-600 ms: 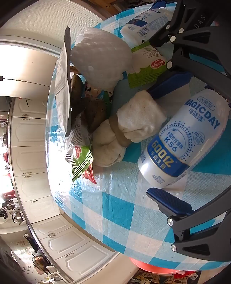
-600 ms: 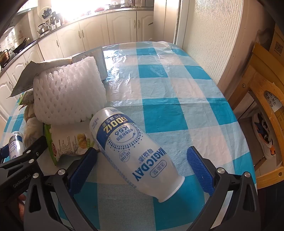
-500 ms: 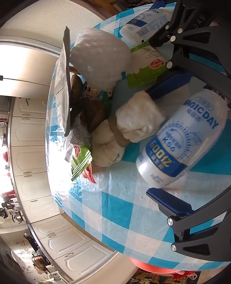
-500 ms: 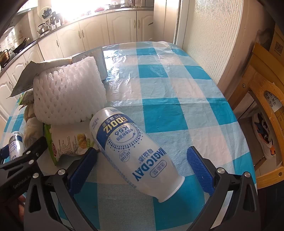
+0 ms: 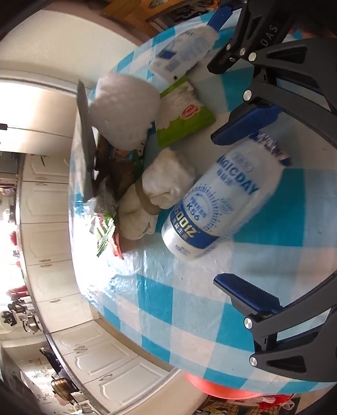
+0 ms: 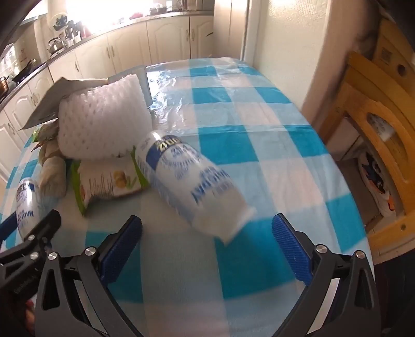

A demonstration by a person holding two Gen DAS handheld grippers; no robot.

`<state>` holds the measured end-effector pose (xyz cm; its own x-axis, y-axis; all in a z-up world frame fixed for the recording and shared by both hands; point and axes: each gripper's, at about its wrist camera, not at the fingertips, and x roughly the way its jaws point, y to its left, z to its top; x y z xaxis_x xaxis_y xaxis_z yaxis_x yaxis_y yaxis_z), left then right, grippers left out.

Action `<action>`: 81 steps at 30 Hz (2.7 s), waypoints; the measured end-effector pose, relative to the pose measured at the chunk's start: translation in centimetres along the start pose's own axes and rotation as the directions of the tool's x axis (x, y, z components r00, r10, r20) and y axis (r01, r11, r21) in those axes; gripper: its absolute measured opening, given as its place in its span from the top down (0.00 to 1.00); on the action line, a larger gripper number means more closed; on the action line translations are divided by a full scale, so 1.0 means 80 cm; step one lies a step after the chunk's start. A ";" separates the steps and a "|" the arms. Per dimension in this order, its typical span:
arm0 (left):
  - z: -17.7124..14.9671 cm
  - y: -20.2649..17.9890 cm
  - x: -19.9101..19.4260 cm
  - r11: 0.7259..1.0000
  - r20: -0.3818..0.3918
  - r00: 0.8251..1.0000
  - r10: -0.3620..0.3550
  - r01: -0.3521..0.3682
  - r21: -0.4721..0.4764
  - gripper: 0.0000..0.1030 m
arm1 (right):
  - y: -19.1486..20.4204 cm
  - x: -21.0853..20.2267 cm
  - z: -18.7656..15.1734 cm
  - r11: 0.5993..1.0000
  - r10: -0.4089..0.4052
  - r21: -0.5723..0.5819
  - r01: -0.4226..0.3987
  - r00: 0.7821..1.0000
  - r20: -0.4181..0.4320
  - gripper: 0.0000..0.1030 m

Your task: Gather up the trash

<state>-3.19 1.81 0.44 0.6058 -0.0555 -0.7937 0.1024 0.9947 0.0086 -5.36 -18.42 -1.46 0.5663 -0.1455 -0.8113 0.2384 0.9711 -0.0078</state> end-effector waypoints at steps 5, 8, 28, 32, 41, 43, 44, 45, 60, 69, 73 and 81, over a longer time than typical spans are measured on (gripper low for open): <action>0.000 0.014 -0.038 1.000 0.082 0.997 -0.003 0.003 0.003 0.04 | -0.003 -0.045 -0.003 1.000 -0.021 -0.005 0.022 0.994 0.110 0.04; 0.005 0.015 -0.074 1.000 0.161 0.987 0.016 -0.019 0.013 0.04 | -0.011 -0.086 0.001 1.000 -0.006 0.015 0.003 0.982 0.188 0.04; 0.012 0.063 -0.294 0.996 0.496 0.864 0.084 -0.054 -0.075 0.04 | -0.010 -0.328 -0.003 0.995 0.088 -0.004 -0.102 0.833 0.546 0.04; 0.007 0.073 -0.322 0.994 0.528 0.843 0.104 -0.066 -0.090 0.04 | -0.009 -0.355 -0.011 0.994 0.097 -0.018 -0.108 0.796 0.598 0.04; 0.004 0.086 -0.356 0.991 0.577 0.808 0.122 -0.071 -0.111 0.04 | -0.008 -0.389 -0.024 0.994 0.098 -0.028 -0.106 0.743 0.662 0.04; 0.002 0.088 -0.358 0.991 0.578 0.806 0.124 -0.070 -0.115 0.04 | -0.006 -0.392 -0.026 0.994 0.103 -0.033 -0.109 0.737 0.667 0.04; 0.001 0.089 -0.359 0.991 0.581 0.804 0.126 -0.071 -0.117 0.04 | -0.005 -0.394 -0.027 0.993 0.106 -0.035 -0.111 0.735 0.670 0.04; 0.000 0.091 -0.361 0.990 0.584 0.801 0.128 -0.072 -0.119 0.04 | -0.004 -0.395 -0.028 0.993 0.109 -0.038 -0.112 0.732 0.672 0.04; -0.008 0.097 -0.369 0.990 0.602 0.789 0.125 -0.057 -0.131 0.04 | 0.000 -0.400 -0.031 0.992 0.117 -0.041 -0.120 0.731 0.672 0.04; -0.008 0.098 -0.366 0.990 0.597 0.793 0.120 -0.054 -0.127 0.04 | -0.004 -0.390 -0.031 0.991 0.115 -0.027 -0.129 0.748 0.654 0.04; -0.010 0.095 -0.362 0.991 0.593 0.796 0.120 -0.057 -0.124 0.04 | -0.003 -0.383 -0.031 0.991 0.117 -0.028 -0.129 0.757 0.643 0.04; -0.008 0.090 -0.352 0.992 0.592 0.799 0.108 -0.050 -0.114 0.04 | -0.006 -0.370 -0.028 0.990 0.122 -0.025 -0.137 0.770 0.626 0.04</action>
<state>-20.04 10.59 22.45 0.9620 0.0120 -0.2727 -0.0185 0.9996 -0.0214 -24.01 -14.18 21.24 0.9594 -0.1115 -0.2592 0.1385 0.9864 0.0885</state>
